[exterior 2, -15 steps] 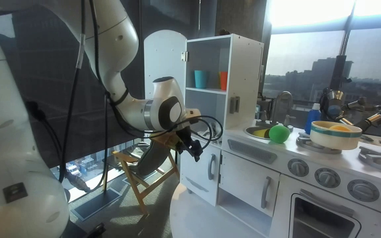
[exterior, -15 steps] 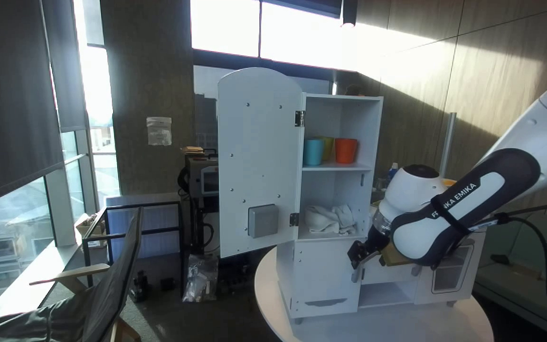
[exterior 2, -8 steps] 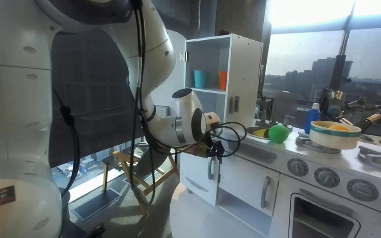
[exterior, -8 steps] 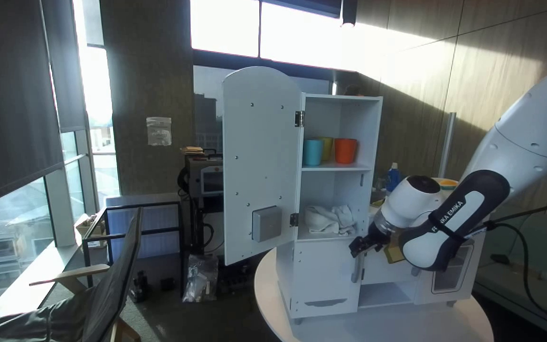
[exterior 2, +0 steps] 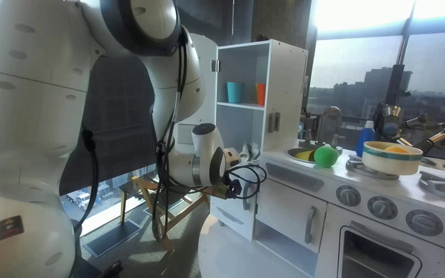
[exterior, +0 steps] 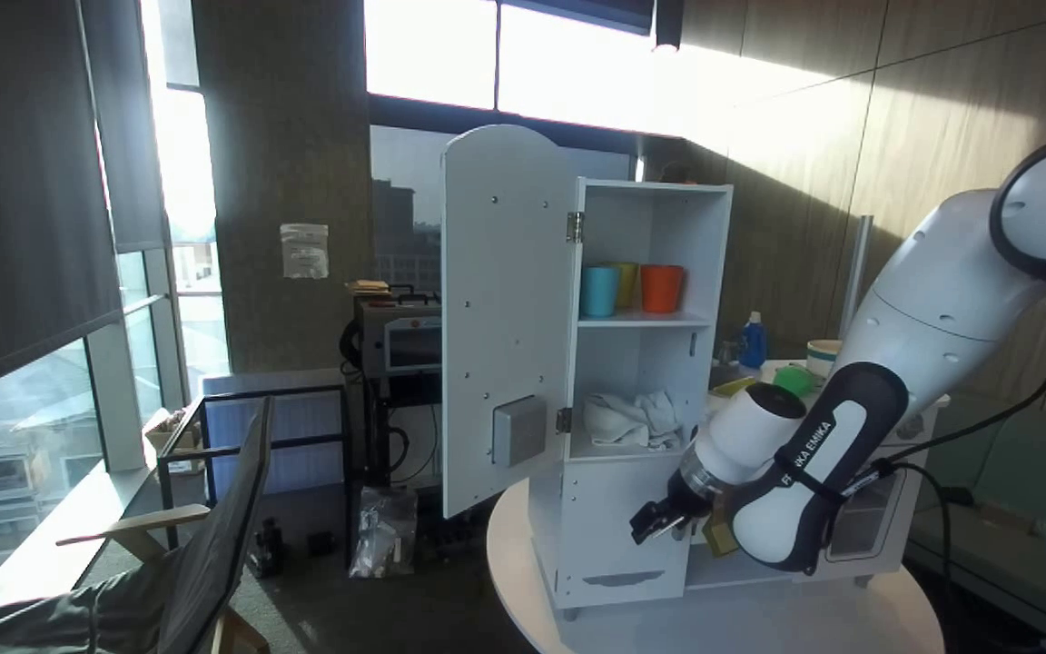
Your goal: Open the cabinets
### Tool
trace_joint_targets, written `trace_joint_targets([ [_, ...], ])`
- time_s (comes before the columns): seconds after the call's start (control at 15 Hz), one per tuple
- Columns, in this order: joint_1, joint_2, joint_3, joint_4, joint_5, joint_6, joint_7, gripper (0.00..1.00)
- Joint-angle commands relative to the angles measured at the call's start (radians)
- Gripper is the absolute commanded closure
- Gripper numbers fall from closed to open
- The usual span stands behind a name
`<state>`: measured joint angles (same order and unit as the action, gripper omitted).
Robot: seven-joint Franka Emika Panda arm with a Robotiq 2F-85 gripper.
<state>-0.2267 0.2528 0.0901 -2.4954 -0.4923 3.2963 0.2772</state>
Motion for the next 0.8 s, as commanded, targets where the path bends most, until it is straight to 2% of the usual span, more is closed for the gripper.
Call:
trace_joint_targets([
  [0.0, 0.013, 0.017, -0.026, 0.028, -0.013, 0.022, -0.028, 0.0],
  [0.07, 0.015, 0.007, -0.03, 0.03, 0.0, -0.014, -0.016, 0.0],
  [0.13, 0.028, -0.003, -0.027, 0.013, 0.134, -0.017, -0.134, 0.0],
  [0.4, 0.047, -0.005, -0.079, 0.03, 0.251, 0.001, -0.233, 0.0],
  [0.67, 0.08, -0.007, -0.115, 0.061, 0.305, 0.011, -0.295, 0.0],
  [0.73, 0.103, -0.006, -0.142, 0.07, 0.269, 0.018, -0.27, 0.0],
])
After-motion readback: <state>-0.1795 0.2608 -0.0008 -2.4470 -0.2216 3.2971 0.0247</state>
